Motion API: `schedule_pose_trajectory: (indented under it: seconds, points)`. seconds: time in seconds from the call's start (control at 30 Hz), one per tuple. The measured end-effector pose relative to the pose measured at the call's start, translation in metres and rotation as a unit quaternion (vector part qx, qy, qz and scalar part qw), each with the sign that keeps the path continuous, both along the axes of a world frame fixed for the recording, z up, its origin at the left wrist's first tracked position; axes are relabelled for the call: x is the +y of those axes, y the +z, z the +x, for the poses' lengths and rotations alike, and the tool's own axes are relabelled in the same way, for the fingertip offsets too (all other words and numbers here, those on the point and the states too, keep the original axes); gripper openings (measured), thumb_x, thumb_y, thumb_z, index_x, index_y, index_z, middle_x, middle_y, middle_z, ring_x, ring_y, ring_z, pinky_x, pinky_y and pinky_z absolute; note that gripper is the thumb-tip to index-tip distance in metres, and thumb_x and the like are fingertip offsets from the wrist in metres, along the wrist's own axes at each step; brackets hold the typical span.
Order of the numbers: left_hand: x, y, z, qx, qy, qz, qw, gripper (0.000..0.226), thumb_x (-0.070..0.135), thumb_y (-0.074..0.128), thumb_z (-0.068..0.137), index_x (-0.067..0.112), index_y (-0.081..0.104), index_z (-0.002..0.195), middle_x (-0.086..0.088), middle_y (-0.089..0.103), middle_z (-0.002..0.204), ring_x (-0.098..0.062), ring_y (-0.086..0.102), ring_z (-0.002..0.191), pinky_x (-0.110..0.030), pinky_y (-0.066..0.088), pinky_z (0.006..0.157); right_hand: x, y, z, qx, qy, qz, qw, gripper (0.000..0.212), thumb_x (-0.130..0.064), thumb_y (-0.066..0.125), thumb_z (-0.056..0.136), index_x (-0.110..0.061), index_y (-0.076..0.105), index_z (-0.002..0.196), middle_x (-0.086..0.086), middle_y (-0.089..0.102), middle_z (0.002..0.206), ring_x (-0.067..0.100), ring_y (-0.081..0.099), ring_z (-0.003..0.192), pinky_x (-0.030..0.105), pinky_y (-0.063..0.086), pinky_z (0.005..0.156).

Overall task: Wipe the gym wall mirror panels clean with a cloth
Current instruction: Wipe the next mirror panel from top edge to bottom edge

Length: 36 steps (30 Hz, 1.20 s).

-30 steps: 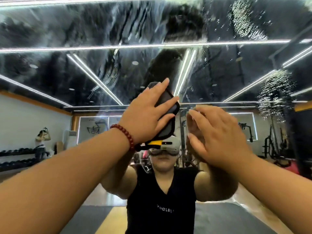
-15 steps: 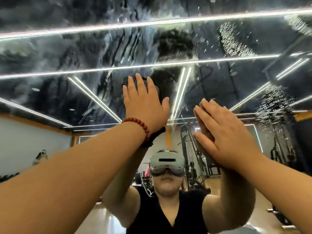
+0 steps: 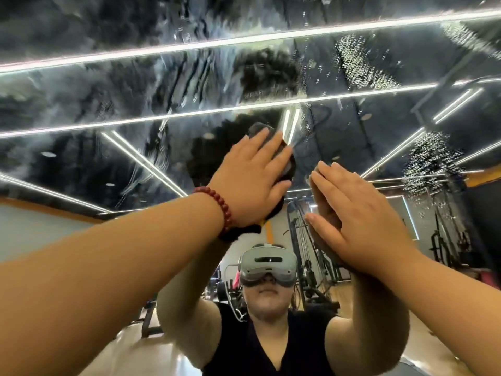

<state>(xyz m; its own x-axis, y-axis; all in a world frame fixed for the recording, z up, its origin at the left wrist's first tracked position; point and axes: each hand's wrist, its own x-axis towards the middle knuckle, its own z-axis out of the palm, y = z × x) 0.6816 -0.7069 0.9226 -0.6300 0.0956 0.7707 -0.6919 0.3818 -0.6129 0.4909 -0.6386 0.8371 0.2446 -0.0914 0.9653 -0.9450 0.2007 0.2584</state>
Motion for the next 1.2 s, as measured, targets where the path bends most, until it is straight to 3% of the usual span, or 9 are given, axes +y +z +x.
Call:
schedule_pose_trajectory:
  seconds: [0.13, 0.2, 0.33, 0.47, 0.57, 0.73, 0.97, 1.07, 1.2]
  points:
    - [0.003, 0.000, 0.008, -0.130, -0.023, -0.023, 0.991, 0.077, 0.059, 0.002, 0.089, 0.025, 0.018, 0.157, -0.002, 0.013, 0.165, -0.023, 0.006, 0.152, -0.042, 0.004, 0.124, 0.003, -0.001, 0.002, -0.028, 0.026, -0.017, 0.999, 0.069, -0.052, 0.038, 0.093, -0.009, 0.044, 0.147, 0.007, 0.041, 0.154, 0.020, 0.031, 0.144, 0.035, 0.020, 0.118]
    - [0.000, 0.027, 0.015, -0.059, -0.021, -0.008, 0.998, 0.076, 0.060, 0.003, 0.091, 0.025, 0.019, 0.157, -0.003, 0.013, 0.165, -0.024, 0.006, 0.152, -0.041, 0.004, 0.124, 0.003, -0.002, 0.001, -0.039, 0.013, -0.014, 0.999, 0.071, -0.054, 0.036, 0.092, -0.010, 0.044, 0.147, 0.007, 0.040, 0.155, 0.023, 0.030, 0.145, 0.042, 0.023, 0.119]
    - [-0.003, 0.052, 0.012, 0.104, -0.007, 0.061, 0.993, 0.057, 0.048, 0.019, 0.104, 0.031, 0.011, 0.157, -0.001, 0.002, 0.166, -0.023, -0.002, 0.152, -0.041, -0.002, 0.123, 0.004, -0.002, 0.001, -0.084, 0.021, -0.019, 0.996, 0.077, -0.059, 0.032, 0.089, -0.012, 0.040, 0.150, 0.006, 0.033, 0.158, 0.023, 0.024, 0.148, 0.037, 0.013, 0.119]
    - [0.006, 0.018, -0.004, -0.021, -0.007, 0.010, 1.000, 0.059, 0.054, 0.011, 0.102, 0.034, 0.005, 0.157, 0.003, -0.003, 0.166, -0.022, -0.005, 0.152, -0.043, -0.006, 0.121, 0.005, -0.001, 0.000, -0.102, 0.044, -0.027, 0.993, 0.078, -0.058, 0.032, 0.088, -0.011, 0.040, 0.149, 0.006, 0.033, 0.159, 0.022, 0.024, 0.148, 0.036, 0.013, 0.119]
    - [0.001, 0.024, 0.007, -0.099, -0.022, -0.025, 0.995, 0.070, 0.060, 0.002, 0.091, 0.036, 0.016, 0.156, 0.002, 0.009, 0.165, -0.023, 0.005, 0.152, -0.046, 0.002, 0.122, 0.007, 0.000, 0.000, -0.128, 0.060, -0.028, 0.990, 0.082, -0.062, 0.029, 0.085, -0.015, 0.035, 0.152, 0.002, 0.027, 0.161, 0.019, 0.017, 0.150, 0.033, 0.007, 0.119]
    - [-0.001, 0.060, 0.001, 0.085, -0.005, 0.040, 0.996, 0.054, 0.047, 0.018, 0.104, 0.035, 0.015, 0.156, 0.002, 0.006, 0.166, -0.022, 0.002, 0.152, -0.043, 0.005, 0.122, 0.011, 0.002, -0.002, -0.132, 0.088, -0.017, 0.987, 0.079, -0.057, 0.044, 0.084, -0.019, 0.035, 0.153, -0.003, 0.024, 0.162, 0.015, 0.014, 0.151, 0.027, 0.004, 0.118]
    - [0.019, -0.010, -0.032, -0.128, -0.026, -0.031, 0.991, 0.063, 0.055, 0.006, 0.096, 0.036, 0.010, 0.156, 0.006, 0.006, 0.165, -0.019, 0.001, 0.152, -0.041, 0.001, 0.121, 0.033, -0.005, -0.025, -0.099, 0.138, 0.060, 0.984, 0.080, -0.037, 0.065, 0.088, -0.021, 0.025, 0.155, -0.010, 0.023, 0.159, -0.007, 0.008, 0.140, 0.001, -0.003, 0.108]
    - [0.006, 0.022, -0.016, -0.023, -0.025, -0.012, 0.999, 0.060, 0.054, 0.015, 0.099, 0.033, 0.019, 0.156, 0.002, 0.012, 0.165, -0.023, 0.007, 0.152, -0.043, 0.007, 0.122, 0.040, -0.022, -0.035, -0.083, 0.078, 0.097, 0.989, 0.080, -0.054, 0.047, 0.088, -0.030, 0.009, 0.155, -0.018, 0.004, 0.160, -0.009, -0.006, 0.145, 0.014, -0.002, 0.114]
    - [0.003, 0.029, -0.019, 0.147, -0.030, 0.057, 0.987, 0.056, 0.047, 0.025, 0.104, 0.032, 0.018, 0.157, 0.000, 0.010, 0.165, -0.025, 0.004, 0.152, -0.045, 0.007, 0.122, 0.036, -0.038, -0.039, -0.094, 0.062, 0.074, 0.991, 0.079, -0.063, 0.031, 0.086, -0.029, 0.012, 0.155, -0.020, 0.001, 0.160, -0.014, -0.015, 0.142, 0.009, -0.010, 0.111]
